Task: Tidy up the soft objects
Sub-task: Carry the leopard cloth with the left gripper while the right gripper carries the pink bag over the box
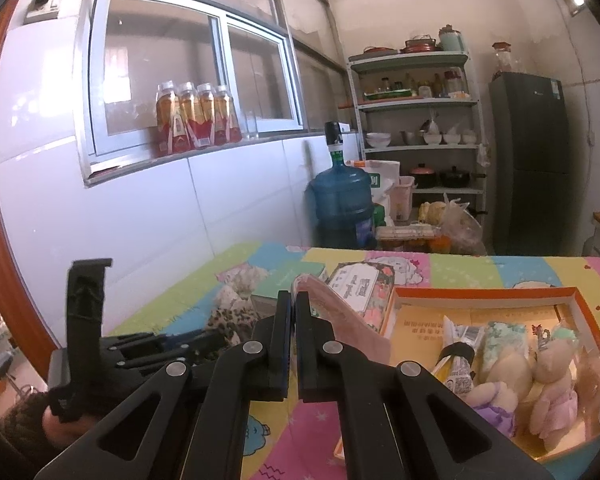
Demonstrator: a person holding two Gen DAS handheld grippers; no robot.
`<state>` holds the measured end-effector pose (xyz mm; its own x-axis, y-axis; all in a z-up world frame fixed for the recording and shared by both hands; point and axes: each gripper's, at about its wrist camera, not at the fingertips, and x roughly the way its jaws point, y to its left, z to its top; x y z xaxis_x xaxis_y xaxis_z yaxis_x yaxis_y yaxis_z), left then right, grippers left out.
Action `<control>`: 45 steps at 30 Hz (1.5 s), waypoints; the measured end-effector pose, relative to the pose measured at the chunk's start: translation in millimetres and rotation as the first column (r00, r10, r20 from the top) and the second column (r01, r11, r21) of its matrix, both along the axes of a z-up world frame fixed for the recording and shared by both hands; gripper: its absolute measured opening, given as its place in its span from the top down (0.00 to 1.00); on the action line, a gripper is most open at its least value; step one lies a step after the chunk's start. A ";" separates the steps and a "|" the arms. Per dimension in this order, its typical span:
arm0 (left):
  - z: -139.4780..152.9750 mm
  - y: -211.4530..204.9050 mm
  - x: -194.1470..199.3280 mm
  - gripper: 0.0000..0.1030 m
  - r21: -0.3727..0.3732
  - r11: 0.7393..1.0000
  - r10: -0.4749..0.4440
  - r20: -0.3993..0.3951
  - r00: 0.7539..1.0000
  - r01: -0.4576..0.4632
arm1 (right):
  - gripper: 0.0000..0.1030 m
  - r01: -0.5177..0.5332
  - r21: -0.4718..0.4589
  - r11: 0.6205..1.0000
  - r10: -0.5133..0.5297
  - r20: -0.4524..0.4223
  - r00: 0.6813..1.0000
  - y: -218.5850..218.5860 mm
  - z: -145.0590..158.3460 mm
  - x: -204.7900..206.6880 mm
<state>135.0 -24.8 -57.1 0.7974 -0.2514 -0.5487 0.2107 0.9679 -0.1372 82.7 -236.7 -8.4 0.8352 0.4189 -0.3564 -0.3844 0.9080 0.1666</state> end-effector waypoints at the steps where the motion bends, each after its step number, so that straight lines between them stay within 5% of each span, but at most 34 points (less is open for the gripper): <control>1: 3.0 -0.9 -1.2 0.88 0.000 1.000 -0.005 0.009 1.000 0.005 | 0.98 0.001 0.000 1.000 -0.001 0.004 1.000 -1.1 0.8 -1.3; 20: 59.9 -100.4 21.1 0.88 -0.017 0.983 -0.181 0.132 0.975 0.185 | 0.98 0.173 0.014 0.985 -0.173 0.101 0.980 -77.0 22.3 -7.6; 45: 13.5 -213.3 68.7 0.88 0.020 0.948 -0.318 -0.013 0.948 0.318 | 0.97 0.339 0.097 0.936 -0.342 0.009 0.940 -199.2 -13.3 11.5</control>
<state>203.7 -238.0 -43.6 0.6726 -0.4790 -0.5641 0.5070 0.8535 -0.1204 94.2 -435.9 -21.7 0.9418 0.1380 -0.3066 -0.0602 0.9664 0.2500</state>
